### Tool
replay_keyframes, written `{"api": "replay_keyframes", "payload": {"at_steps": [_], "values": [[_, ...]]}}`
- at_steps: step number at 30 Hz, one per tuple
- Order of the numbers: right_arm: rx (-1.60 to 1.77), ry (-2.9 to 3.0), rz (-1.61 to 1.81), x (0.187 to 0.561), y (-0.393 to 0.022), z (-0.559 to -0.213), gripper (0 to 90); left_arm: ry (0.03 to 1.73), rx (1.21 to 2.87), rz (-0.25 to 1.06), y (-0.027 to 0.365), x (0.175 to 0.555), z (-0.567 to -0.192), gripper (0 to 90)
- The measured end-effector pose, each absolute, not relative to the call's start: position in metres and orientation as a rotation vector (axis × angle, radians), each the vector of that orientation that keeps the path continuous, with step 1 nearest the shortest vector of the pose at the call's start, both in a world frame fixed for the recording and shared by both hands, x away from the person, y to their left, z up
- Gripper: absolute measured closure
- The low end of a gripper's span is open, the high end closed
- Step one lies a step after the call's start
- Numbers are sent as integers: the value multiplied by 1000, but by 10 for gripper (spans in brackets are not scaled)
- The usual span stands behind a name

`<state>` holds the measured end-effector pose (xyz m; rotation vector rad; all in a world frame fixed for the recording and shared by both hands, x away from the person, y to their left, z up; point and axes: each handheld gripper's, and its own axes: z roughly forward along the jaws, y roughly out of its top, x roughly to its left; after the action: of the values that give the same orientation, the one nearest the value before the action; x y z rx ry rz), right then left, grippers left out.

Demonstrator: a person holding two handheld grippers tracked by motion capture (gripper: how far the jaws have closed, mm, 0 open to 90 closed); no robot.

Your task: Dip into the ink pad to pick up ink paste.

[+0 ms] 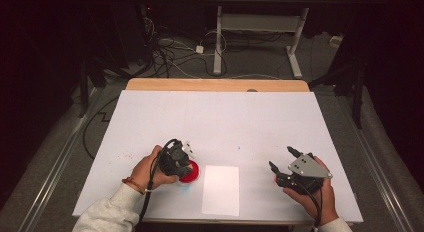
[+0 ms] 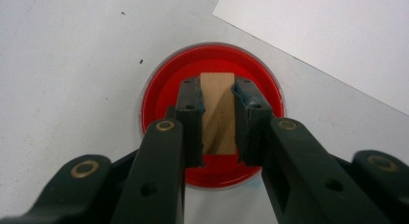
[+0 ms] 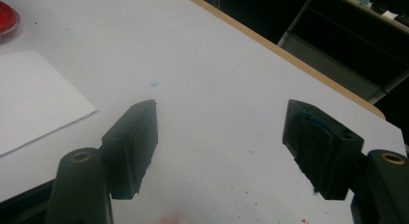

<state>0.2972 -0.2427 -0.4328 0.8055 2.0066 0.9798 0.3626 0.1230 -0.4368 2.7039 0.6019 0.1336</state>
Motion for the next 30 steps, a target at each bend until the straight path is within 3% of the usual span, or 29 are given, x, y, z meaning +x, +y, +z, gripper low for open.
{"api": "replay_keyframes", "payload": {"at_steps": [30], "values": [[795, 2044, 943, 296, -239, -435, 270, 618, 2726, 180, 118, 358, -437, 738]]}}
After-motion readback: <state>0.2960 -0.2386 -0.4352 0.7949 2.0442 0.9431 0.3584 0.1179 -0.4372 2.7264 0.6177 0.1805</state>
